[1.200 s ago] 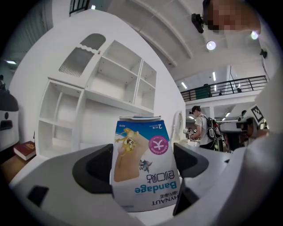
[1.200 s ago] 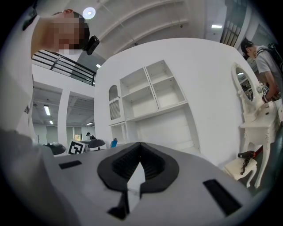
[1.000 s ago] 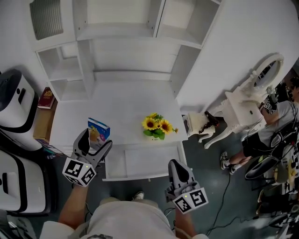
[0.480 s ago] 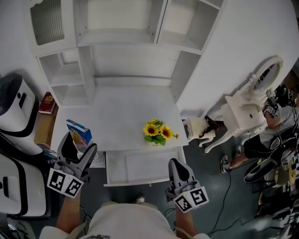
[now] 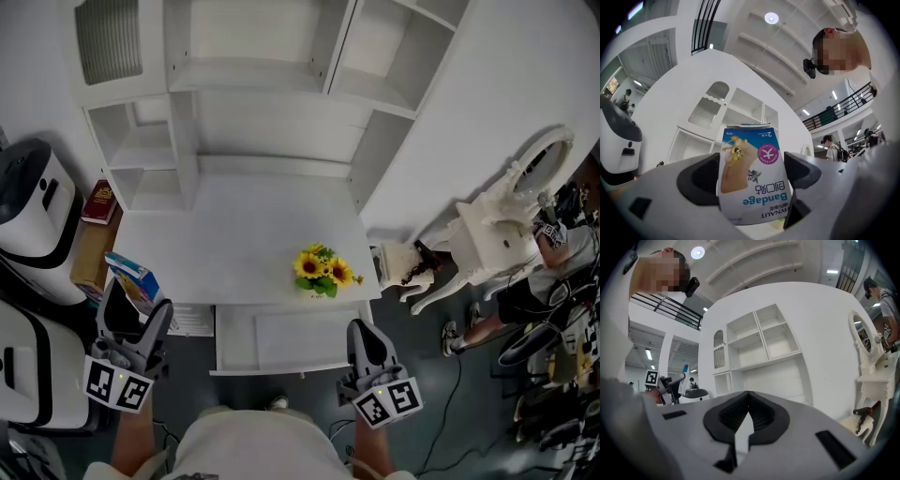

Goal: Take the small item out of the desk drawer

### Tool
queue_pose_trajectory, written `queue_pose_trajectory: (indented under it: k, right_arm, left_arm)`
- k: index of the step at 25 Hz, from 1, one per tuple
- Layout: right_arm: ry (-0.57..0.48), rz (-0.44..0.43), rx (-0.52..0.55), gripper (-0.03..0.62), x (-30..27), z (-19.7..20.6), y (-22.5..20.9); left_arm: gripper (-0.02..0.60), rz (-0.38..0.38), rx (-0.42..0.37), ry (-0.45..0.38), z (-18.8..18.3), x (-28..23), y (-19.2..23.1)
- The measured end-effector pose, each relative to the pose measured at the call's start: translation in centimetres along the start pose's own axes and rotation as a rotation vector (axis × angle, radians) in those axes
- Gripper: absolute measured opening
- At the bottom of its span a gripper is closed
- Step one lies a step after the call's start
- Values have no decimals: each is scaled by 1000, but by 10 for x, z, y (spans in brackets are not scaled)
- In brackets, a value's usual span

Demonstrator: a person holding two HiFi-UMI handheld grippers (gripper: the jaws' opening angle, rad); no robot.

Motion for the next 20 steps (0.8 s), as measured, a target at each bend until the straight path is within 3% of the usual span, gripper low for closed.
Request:
queue_pose_trajectory:
  k: [10,20]
  right_arm:
    - [-16,18,-13,11,9,3,7]
    - [-30,24,-26,11,17,4,29]
  left_arm:
    - [431,-39,13,-11,-4,31,15]
    - [431,-32,21,-4,-5,47,20]
Point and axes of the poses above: the fingertips, and each gripper's own axes: x backward along the fingers, y to its left, z out of its underside, the point moved 4 cm from there along x, backward along the fingers, and after that the axes turned 13 degrees about -z, right-handed, at the moved point
